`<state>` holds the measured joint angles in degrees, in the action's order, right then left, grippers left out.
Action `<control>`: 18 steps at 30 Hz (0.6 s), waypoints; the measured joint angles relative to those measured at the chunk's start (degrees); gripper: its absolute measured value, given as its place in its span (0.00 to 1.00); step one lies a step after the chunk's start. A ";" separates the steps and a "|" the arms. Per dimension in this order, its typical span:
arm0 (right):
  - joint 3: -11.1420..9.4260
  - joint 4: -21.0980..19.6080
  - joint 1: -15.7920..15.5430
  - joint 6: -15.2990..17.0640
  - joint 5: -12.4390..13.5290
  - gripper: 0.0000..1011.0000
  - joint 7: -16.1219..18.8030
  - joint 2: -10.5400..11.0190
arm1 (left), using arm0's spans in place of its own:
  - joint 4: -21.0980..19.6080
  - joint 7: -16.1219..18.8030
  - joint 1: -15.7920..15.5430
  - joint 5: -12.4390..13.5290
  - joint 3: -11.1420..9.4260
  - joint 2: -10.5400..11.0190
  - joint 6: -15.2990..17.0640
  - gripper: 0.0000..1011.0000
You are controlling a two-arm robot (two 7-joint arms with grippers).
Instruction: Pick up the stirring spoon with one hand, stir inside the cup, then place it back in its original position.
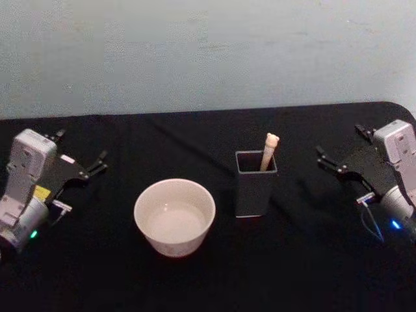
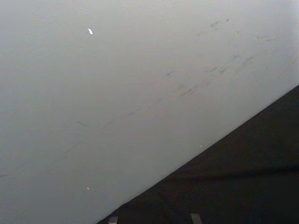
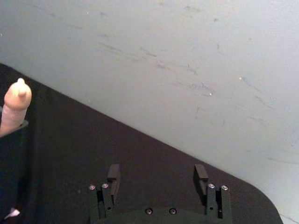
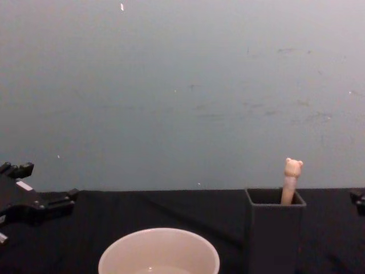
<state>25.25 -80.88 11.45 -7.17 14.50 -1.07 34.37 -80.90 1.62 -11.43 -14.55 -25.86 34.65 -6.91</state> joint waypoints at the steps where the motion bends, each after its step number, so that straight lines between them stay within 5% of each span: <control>1: -0.38 -0.03 0.03 -0.13 0.03 0.99 0.40 -0.13 | 0.00 0.00 0.00 0.00 0.00 0.00 0.00 0.99; 8: -2.43 -1.62 -0.44 -0.18 2.26 0.99 2.89 -0.20 | 0.00 0.00 0.00 0.00 0.00 0.00 0.00 0.99; 18: -6.08 -7.68 -3.14 1.03 11.61 0.99 13.33 1.36 | 0.00 0.00 0.00 0.00 0.00 0.00 0.00 0.99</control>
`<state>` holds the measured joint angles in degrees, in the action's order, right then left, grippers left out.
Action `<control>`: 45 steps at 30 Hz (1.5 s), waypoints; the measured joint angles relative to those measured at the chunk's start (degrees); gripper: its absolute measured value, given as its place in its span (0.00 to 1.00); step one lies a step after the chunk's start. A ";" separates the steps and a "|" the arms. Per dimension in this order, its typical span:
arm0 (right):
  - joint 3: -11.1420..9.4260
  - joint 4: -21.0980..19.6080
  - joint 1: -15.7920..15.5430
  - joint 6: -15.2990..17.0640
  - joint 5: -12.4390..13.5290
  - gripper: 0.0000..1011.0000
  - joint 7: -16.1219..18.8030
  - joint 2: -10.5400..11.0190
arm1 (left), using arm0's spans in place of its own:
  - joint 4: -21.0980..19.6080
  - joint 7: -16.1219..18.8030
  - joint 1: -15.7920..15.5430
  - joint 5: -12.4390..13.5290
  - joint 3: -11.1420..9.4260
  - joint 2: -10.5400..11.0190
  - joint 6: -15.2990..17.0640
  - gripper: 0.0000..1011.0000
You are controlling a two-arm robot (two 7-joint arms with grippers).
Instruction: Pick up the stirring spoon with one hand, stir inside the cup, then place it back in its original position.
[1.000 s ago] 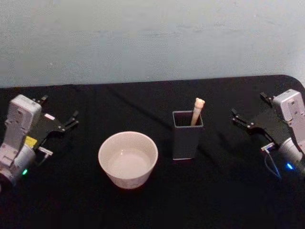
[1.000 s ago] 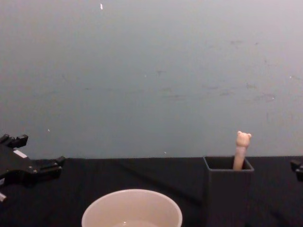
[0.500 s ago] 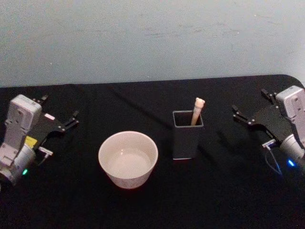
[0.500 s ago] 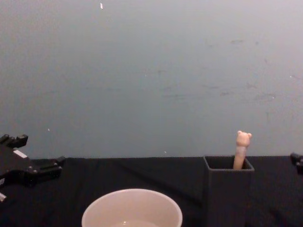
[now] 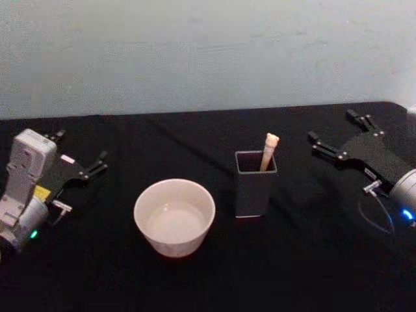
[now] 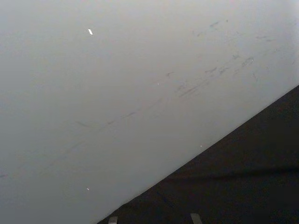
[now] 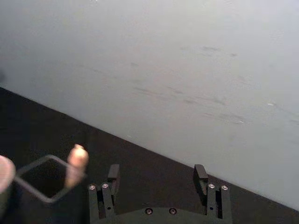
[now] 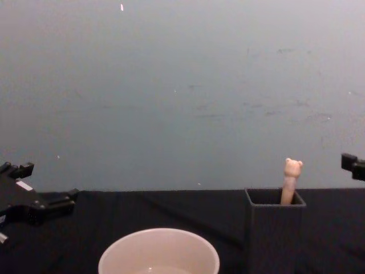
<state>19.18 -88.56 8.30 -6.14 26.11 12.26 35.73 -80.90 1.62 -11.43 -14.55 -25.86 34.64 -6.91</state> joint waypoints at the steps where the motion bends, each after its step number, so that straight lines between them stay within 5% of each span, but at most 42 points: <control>1: -0.15 -0.35 -0.10 0.22 0.69 0.99 0.93 0.08 | 0.00 0.00 0.00 0.00 0.00 0.00 0.00 0.99; 8: -0.27 -2.20 -0.21 2.36 4.66 0.99 7.83 -0.15 | 0.00 0.00 0.00 0.00 0.00 0.00 0.00 0.99; 15: 0.51 -2.36 0.28 4.20 5.66 0.99 11.64 -1.18 | 0.00 0.00 0.00 0.00 0.00 0.00 0.00 0.99; 31: 3.03 4.31 5.85 8.65 4.65 0.99 15.76 -6.06 | 0.00 0.00 0.00 0.00 0.00 0.00 0.00 0.99; 45: 3.30 7.62 8.13 10.10 4.63 0.99 16.40 -7.59 | 0.00 0.00 0.00 0.00 0.00 0.00 0.00 0.99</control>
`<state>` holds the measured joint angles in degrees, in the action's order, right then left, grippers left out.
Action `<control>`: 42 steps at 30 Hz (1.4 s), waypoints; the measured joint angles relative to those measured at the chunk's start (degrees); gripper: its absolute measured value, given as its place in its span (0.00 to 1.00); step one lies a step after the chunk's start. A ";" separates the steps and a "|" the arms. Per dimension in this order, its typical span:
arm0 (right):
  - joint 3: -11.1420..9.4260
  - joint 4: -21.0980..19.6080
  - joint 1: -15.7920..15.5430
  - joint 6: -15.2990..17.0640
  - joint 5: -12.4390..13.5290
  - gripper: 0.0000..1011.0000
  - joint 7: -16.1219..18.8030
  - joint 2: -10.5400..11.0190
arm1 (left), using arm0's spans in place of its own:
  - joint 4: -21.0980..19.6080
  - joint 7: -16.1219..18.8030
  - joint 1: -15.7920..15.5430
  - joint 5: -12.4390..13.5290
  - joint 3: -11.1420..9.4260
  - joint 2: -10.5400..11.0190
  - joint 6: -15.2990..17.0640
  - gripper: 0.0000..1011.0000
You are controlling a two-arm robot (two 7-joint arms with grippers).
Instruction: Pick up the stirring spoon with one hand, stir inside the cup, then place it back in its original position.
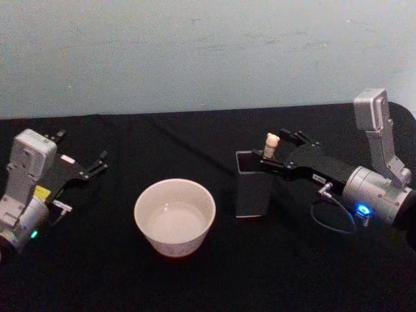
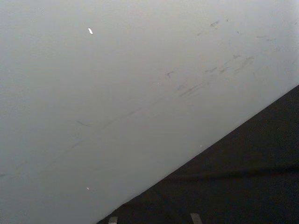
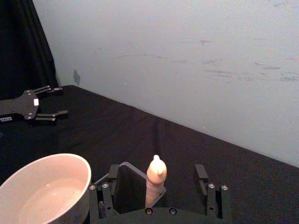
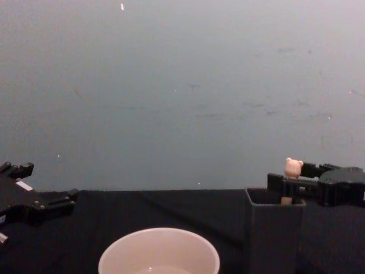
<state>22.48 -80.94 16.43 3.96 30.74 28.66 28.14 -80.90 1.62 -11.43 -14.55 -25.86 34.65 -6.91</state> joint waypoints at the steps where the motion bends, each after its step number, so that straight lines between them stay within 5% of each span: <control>1: 0.00 0.10 0.05 0.01 0.00 0.99 0.07 -0.01 | 0.00 0.00 0.00 0.00 0.00 0.00 0.00 0.99; 28: -0.04 0.58 0.57 0.35 0.28 0.98 -0.02 -0.42 | 0.00 0.00 0.00 0.00 0.00 0.00 0.00 0.99; 42: -0.04 0.55 0.51 0.27 0.28 0.61 0.02 -0.37 | 0.00 0.00 0.00 0.00 0.00 0.00 0.00 0.99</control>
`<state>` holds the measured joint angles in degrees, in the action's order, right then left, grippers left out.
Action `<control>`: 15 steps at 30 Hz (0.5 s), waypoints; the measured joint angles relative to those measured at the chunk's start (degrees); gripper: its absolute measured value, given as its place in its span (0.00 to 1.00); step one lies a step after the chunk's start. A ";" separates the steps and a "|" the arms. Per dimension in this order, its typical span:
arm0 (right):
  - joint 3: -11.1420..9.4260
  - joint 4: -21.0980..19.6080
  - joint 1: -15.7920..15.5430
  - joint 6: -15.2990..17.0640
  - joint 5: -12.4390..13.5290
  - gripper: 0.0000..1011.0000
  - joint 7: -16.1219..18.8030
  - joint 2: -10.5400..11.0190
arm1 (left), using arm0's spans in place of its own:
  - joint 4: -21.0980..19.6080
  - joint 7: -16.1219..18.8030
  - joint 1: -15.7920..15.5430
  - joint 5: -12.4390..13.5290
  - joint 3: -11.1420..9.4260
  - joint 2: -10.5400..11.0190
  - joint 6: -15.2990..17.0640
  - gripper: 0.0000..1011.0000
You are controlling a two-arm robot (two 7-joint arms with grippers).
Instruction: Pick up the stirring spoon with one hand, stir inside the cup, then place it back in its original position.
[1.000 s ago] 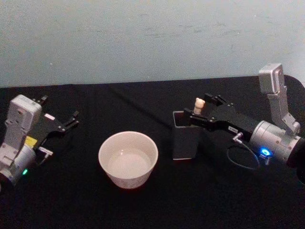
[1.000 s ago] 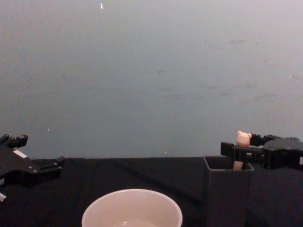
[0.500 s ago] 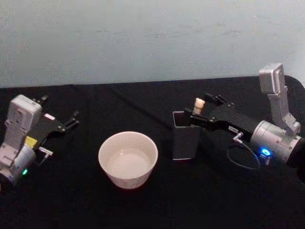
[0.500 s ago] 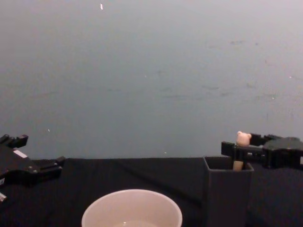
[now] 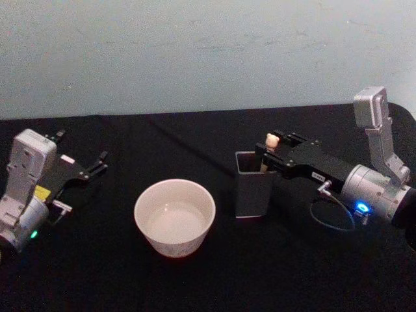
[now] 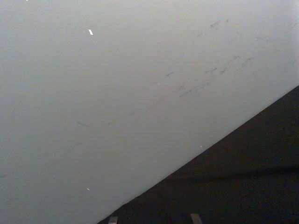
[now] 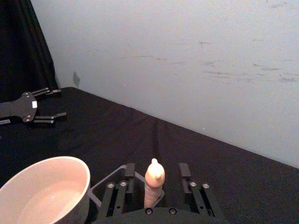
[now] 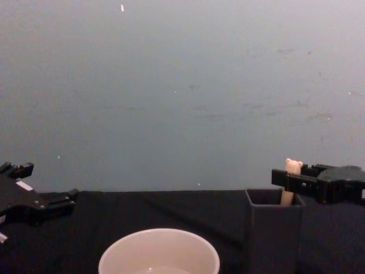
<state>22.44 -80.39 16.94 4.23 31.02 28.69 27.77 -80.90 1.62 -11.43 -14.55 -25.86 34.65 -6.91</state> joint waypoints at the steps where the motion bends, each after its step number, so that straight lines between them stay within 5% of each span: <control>1: 0.00 0.00 0.00 0.00 0.00 0.59 0.00 0.00 | 0.00 0.00 0.00 0.00 0.00 0.00 0.00 0.99; 12: 0.00 0.00 0.00 -0.02 0.00 0.22 0.00 0.00 | 0.00 0.00 0.00 0.00 0.00 0.00 0.00 0.99; 15: 0.00 0.00 0.00 -0.02 0.00 0.21 0.00 0.00 | 0.00 0.00 0.00 0.00 0.00 0.00 0.00 0.99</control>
<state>22.44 -80.39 16.94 4.21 31.02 28.69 27.77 -80.90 1.62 -11.43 -14.55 -25.86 34.65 -6.91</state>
